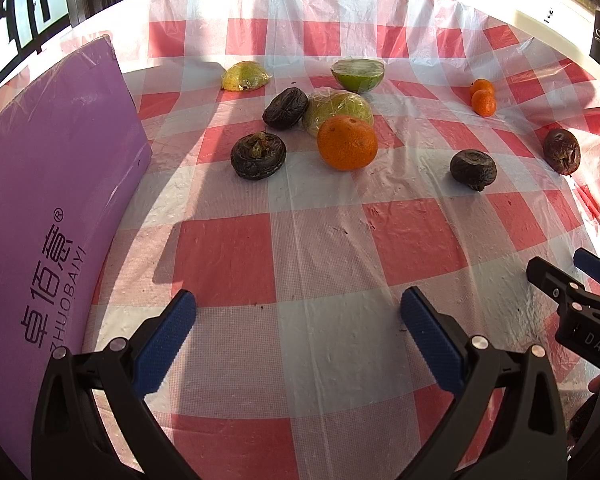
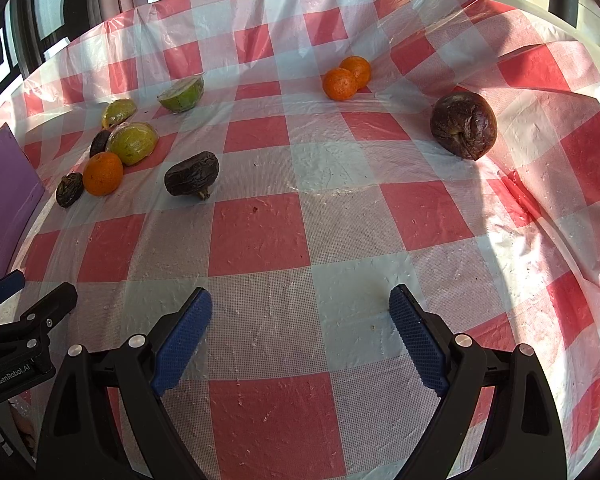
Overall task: Organize fruits
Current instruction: 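Reach the right tool toward the dark passion fruit on the cloth, then close the right tool on the dark passion fruit and lift it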
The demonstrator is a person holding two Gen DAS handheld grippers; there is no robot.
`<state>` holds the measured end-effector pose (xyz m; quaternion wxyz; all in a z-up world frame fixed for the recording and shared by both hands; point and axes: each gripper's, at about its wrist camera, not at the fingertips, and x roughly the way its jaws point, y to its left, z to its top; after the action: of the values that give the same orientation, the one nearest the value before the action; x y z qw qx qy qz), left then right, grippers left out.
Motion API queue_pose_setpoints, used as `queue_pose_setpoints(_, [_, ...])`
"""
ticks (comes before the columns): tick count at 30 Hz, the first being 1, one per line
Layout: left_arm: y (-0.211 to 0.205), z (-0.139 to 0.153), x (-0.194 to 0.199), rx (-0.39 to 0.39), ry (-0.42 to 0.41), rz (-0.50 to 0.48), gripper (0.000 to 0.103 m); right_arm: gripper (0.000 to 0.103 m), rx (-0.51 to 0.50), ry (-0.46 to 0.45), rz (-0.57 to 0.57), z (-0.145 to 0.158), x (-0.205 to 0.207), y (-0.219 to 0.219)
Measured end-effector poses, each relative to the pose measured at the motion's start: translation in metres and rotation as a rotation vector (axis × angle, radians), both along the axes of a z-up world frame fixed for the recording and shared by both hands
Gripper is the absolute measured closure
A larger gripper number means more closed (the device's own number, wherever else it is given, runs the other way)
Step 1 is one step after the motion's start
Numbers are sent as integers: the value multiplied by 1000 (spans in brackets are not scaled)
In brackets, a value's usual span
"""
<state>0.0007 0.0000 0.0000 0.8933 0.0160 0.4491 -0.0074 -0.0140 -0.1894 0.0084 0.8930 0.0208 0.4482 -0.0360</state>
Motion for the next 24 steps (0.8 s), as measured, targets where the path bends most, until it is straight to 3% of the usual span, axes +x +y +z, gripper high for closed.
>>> queue_pose_setpoints(6, [-1,1,-1,0,0,0,1,16,1,5,-23,1,4,2])
queue_pose_setpoints(12, [1,1,2,1,19,-24,1,16,-4,32,168,2,26,21])
queue_pose_setpoints(16, [7,2,9,-2,35,13,1,17,-11,32,276,2,52,38])
queue_pose_setpoints(20, [9,3,21,7,39,18,1,18,-5,33,336,1,82,50])
queue_pose_setpoints(24, [14,3,42,15,43,49,1,34,-6,25,371,3,102,55])
